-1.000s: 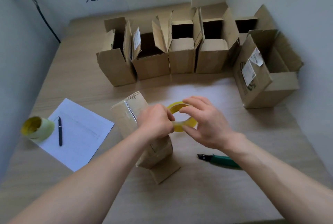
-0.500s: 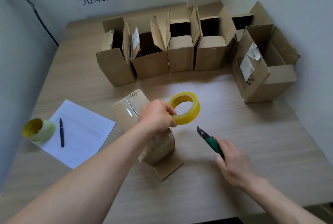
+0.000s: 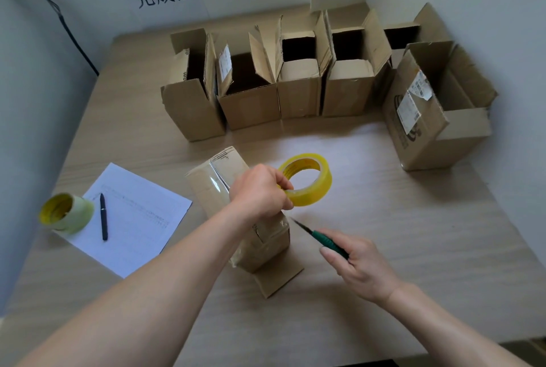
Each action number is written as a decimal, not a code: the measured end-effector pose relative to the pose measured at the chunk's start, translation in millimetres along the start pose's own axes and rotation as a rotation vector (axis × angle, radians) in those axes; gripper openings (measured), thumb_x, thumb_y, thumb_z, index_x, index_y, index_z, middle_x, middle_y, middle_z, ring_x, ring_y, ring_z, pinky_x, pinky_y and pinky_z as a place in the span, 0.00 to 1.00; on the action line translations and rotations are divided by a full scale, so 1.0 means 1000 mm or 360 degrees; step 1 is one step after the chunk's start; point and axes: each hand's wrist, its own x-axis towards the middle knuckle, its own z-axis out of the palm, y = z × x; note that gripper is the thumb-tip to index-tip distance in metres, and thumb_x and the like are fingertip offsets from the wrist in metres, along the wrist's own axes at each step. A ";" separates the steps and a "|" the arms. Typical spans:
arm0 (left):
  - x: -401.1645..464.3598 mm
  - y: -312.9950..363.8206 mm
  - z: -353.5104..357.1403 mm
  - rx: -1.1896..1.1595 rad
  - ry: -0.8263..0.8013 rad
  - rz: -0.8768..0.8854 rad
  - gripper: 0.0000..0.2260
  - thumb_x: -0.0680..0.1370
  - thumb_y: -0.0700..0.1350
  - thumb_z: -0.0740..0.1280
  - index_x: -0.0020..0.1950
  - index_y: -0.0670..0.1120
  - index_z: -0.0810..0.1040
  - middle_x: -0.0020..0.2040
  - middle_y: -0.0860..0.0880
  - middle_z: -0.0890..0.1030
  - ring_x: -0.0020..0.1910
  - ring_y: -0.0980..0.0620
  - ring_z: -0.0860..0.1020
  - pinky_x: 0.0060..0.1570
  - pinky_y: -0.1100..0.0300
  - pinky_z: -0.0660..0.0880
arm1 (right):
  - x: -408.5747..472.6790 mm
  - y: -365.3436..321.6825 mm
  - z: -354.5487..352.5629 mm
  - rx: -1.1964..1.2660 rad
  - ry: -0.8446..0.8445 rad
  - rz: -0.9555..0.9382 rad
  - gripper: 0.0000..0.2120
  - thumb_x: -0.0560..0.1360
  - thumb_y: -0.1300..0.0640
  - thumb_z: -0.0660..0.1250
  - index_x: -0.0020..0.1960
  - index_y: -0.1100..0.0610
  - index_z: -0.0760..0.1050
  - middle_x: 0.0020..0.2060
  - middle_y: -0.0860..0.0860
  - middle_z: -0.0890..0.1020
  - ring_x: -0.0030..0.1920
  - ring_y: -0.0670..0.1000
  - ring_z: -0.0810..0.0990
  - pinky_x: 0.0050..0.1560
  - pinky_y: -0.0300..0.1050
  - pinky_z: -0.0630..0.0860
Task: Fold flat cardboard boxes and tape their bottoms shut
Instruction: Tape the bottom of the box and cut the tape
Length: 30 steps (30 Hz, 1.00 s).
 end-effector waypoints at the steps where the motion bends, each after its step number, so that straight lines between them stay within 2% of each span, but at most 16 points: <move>1: 0.000 0.000 0.000 0.0001 -0.0001 0.0001 0.11 0.62 0.51 0.81 0.35 0.59 0.80 0.37 0.62 0.76 0.45 0.54 0.77 0.41 0.62 0.71 | 0.003 0.000 0.001 -0.0011 -0.0052 0.0009 0.14 0.78 0.47 0.64 0.62 0.41 0.74 0.43 0.29 0.79 0.41 0.35 0.78 0.42 0.28 0.71; 3: 0.001 0.000 0.000 0.0004 -0.0004 0.0004 0.11 0.62 0.52 0.81 0.35 0.59 0.80 0.37 0.62 0.77 0.44 0.54 0.77 0.40 0.61 0.71 | 0.008 0.002 0.002 -0.0044 -0.0175 0.0082 0.13 0.78 0.45 0.62 0.62 0.38 0.71 0.46 0.35 0.81 0.45 0.40 0.80 0.46 0.36 0.75; 6: 0.001 0.000 0.001 0.0008 -0.0006 0.0014 0.11 0.62 0.52 0.81 0.34 0.59 0.79 0.37 0.62 0.76 0.44 0.54 0.77 0.40 0.62 0.70 | 0.005 0.017 0.003 -0.0278 -0.0253 0.0193 0.14 0.79 0.45 0.62 0.64 0.42 0.73 0.51 0.43 0.83 0.51 0.48 0.81 0.51 0.48 0.76; 9: 0.002 0.000 0.001 0.0015 0.0004 0.0009 0.12 0.62 0.52 0.81 0.34 0.59 0.79 0.37 0.62 0.76 0.45 0.54 0.77 0.39 0.62 0.69 | -0.004 0.037 -0.008 -0.0852 -0.0240 0.0526 0.18 0.79 0.42 0.60 0.68 0.44 0.71 0.56 0.48 0.81 0.57 0.55 0.79 0.51 0.50 0.76; 11: 0.002 0.000 0.002 0.0030 0.0009 0.0013 0.12 0.62 0.52 0.81 0.33 0.60 0.78 0.36 0.62 0.77 0.45 0.54 0.77 0.39 0.62 0.69 | -0.006 0.040 -0.016 -0.1193 -0.0270 0.0677 0.20 0.78 0.40 0.61 0.68 0.45 0.70 0.55 0.49 0.78 0.57 0.56 0.77 0.51 0.50 0.75; 13: 0.002 0.000 0.003 0.0040 0.0015 0.0010 0.12 0.62 0.52 0.81 0.33 0.60 0.78 0.36 0.62 0.77 0.44 0.54 0.77 0.39 0.62 0.68 | 0.002 0.032 -0.022 -0.1113 0.0054 0.0472 0.24 0.73 0.42 0.69 0.66 0.50 0.74 0.55 0.51 0.79 0.57 0.57 0.76 0.52 0.50 0.73; 15: 0.003 0.001 0.003 0.0054 0.0026 0.0019 0.12 0.62 0.52 0.81 0.32 0.60 0.77 0.35 0.62 0.77 0.44 0.54 0.76 0.38 0.62 0.67 | 0.024 0.010 -0.026 -0.0815 0.0490 0.0030 0.28 0.70 0.45 0.74 0.66 0.56 0.76 0.59 0.53 0.79 0.59 0.56 0.76 0.55 0.50 0.71; 16: 0.003 0.001 0.004 0.0069 0.0028 0.0030 0.12 0.62 0.52 0.80 0.33 0.60 0.77 0.35 0.61 0.77 0.43 0.54 0.76 0.38 0.62 0.67 | 0.038 -0.004 -0.027 -0.0751 0.0562 -0.0216 0.29 0.70 0.45 0.73 0.67 0.56 0.75 0.60 0.53 0.78 0.61 0.54 0.75 0.58 0.50 0.70; 18: 0.003 0.001 0.004 0.0105 0.0026 0.0058 0.12 0.62 0.53 0.80 0.34 0.60 0.77 0.36 0.60 0.77 0.43 0.54 0.76 0.38 0.62 0.67 | 0.068 -0.031 -0.027 -0.0879 0.0419 -0.0537 0.28 0.70 0.45 0.70 0.68 0.54 0.73 0.59 0.51 0.79 0.62 0.53 0.75 0.62 0.51 0.68; 19: 0.003 0.001 0.004 0.0116 0.0020 0.0071 0.11 0.62 0.53 0.80 0.34 0.60 0.78 0.36 0.60 0.78 0.43 0.53 0.77 0.38 0.62 0.68 | 0.081 -0.041 -0.026 -0.1001 0.0272 -0.0580 0.28 0.70 0.45 0.68 0.67 0.52 0.72 0.56 0.49 0.80 0.59 0.53 0.77 0.62 0.52 0.67; 21: 0.002 -0.002 0.003 0.0132 0.0003 0.0110 0.10 0.62 0.53 0.79 0.37 0.60 0.79 0.36 0.58 0.80 0.43 0.52 0.78 0.38 0.62 0.68 | 0.099 -0.053 -0.024 -0.1162 -0.0021 -0.0530 0.24 0.71 0.46 0.66 0.66 0.49 0.71 0.48 0.47 0.83 0.52 0.53 0.80 0.60 0.54 0.67; 23: 0.002 -0.006 0.003 0.0129 0.0009 0.0157 0.11 0.62 0.55 0.79 0.39 0.60 0.80 0.38 0.57 0.81 0.44 0.52 0.79 0.39 0.62 0.70 | 0.108 -0.055 -0.021 -0.1142 -0.0223 -0.0458 0.21 0.72 0.47 0.66 0.64 0.47 0.70 0.43 0.46 0.83 0.45 0.55 0.81 0.58 0.51 0.68; 27: 0.000 -0.018 0.008 0.0045 0.0039 0.0265 0.11 0.64 0.55 0.77 0.40 0.60 0.77 0.37 0.59 0.81 0.44 0.54 0.80 0.40 0.60 0.74 | 0.118 -0.054 -0.019 -0.0889 -0.0366 -0.0325 0.18 0.72 0.44 0.66 0.61 0.41 0.67 0.48 0.45 0.83 0.47 0.57 0.81 0.44 0.48 0.74; 30: -0.008 -0.033 0.018 0.0014 0.0224 0.0457 0.11 0.69 0.54 0.73 0.41 0.57 0.72 0.39 0.57 0.78 0.43 0.53 0.77 0.42 0.56 0.73 | 0.125 -0.054 -0.016 -0.0930 -0.0540 -0.0258 0.19 0.74 0.45 0.65 0.63 0.40 0.66 0.52 0.46 0.83 0.51 0.56 0.80 0.46 0.49 0.76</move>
